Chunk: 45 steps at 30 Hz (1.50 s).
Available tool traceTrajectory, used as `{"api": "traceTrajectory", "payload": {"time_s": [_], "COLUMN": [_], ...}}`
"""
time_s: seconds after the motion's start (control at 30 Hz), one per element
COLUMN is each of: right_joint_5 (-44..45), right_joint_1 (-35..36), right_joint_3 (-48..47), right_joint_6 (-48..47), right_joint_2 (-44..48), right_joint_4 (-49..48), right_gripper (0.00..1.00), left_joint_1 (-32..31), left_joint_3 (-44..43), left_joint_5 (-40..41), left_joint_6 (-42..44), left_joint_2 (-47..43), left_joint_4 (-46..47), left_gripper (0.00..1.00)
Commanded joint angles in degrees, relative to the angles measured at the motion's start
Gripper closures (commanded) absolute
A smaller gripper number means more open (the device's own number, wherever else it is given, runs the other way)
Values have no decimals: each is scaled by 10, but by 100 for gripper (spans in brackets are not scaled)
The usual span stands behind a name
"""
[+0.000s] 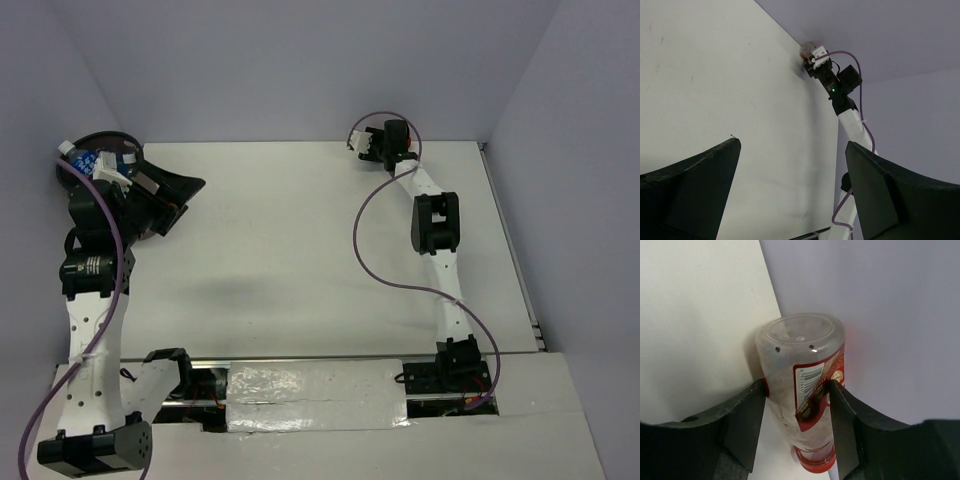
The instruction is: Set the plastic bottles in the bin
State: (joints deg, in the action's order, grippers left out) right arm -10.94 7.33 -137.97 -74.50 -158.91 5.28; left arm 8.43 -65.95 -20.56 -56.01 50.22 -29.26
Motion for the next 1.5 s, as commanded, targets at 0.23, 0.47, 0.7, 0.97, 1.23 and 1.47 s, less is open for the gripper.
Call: {"api": "traceTrajectory", "payload": {"time_s": [0.23, 0.47, 0.7, 0.97, 1.23, 1.47], "right_joint_5": [-72, -128, -206, -341, -511, -581], "right_joint_1": [-13, -17, -18, -25, -23, -14], "right_joint_3": [146, 334, 502, 533, 553, 633], "right_joint_6": [94, 168, 271, 426, 721, 1002], "right_joint_2": [126, 279, 450, 562, 614, 659], "right_joint_4": [3, -43, -24, 70, 51, -176], "right_gripper": [77, 81, 84, 86, 89, 89], "left_joint_1": [-64, -113, -182, -290, -398, -437], "left_joint_3": [12, 27, 71, 92, 68, 50], "left_joint_5": [20, 46, 64, 127, 177, 164], "left_joint_6": [-21, -25, -38, -26, 37, 64], "left_joint_2": [-7, -8, 8, 88, 192, 254], "left_joint_4": [67, 86, 150, 233, 346, 403], "left_gripper": [1, 1, 1, 1, 1, 1]}}
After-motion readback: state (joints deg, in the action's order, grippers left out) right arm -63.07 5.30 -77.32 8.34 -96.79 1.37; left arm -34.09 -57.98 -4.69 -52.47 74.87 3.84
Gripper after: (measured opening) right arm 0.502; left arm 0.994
